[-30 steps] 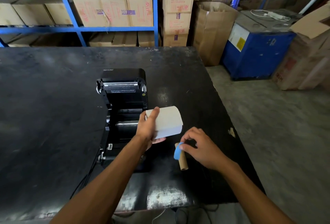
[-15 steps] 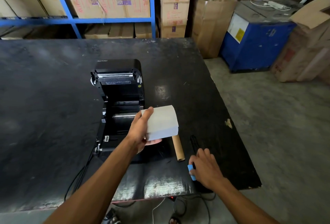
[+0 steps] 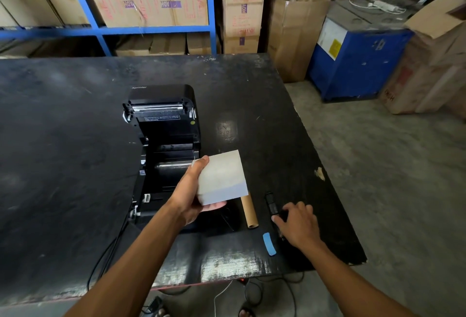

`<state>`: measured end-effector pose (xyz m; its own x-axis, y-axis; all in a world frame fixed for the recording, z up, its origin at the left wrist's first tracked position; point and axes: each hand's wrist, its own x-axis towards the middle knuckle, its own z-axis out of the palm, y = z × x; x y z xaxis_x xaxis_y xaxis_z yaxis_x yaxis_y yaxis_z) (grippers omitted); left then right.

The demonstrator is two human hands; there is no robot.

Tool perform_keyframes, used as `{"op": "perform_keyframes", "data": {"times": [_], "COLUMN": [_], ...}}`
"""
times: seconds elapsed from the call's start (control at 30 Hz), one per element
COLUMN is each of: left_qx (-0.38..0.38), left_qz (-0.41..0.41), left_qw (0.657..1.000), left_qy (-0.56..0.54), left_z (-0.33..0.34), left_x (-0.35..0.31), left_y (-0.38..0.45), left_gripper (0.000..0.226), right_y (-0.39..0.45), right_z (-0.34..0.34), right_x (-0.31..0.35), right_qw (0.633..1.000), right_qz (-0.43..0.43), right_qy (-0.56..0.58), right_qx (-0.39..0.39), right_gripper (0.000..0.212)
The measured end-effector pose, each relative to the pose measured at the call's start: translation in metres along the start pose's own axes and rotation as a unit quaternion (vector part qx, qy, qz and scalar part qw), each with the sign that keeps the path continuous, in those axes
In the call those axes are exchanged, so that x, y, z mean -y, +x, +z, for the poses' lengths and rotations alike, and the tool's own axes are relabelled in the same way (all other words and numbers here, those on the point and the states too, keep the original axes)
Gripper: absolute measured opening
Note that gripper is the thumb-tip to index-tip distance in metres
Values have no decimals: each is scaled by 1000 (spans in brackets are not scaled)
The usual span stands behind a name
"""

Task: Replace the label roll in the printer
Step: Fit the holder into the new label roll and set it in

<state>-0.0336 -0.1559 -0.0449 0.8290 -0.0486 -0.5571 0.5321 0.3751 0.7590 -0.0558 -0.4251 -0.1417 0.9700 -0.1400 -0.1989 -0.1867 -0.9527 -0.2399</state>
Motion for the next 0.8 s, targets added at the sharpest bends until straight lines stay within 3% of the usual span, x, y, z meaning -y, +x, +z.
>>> {"op": "perform_keyframes", "data": {"times": [0.17,0.23,0.27,0.33,0.4,0.53,0.7,0.8], "left_qx": [5,15,23,36,38,20,17,17], "left_qz": [0,-2,-2,1,4,9,23,31], "left_qw": [1000,1000,999,998,997,997,999,999], "left_qy": [-8,-24,-34,-53,-69,-76,-31,13], "left_z": [-2,-6,-8,-12,-17,-23,-26,-29], "left_x": [5,7,7,7,6,5,-2,-4], "left_y": [2,3,3,3,3,7,8,6], "left_gripper": [48,41,37,32,31,36,28,38], "right_y": [-2,-1,2,5,6,3,4,6], "right_z": [2,-7,-14,-37,-61,-88,-104,-113], "right_x": [13,18,20,27,33,42,44,48], "right_qw": [1000,993,974,893,840,847,873,890], "right_qz": [2,25,37,38,-9,-136,-188,-207], "right_qy": [-7,107,219,449,542,507,443,404], "right_qx": [-24,-46,-50,-17,30,84,76,50], "right_gripper": [34,25,23,24,24,31,18,19]}}
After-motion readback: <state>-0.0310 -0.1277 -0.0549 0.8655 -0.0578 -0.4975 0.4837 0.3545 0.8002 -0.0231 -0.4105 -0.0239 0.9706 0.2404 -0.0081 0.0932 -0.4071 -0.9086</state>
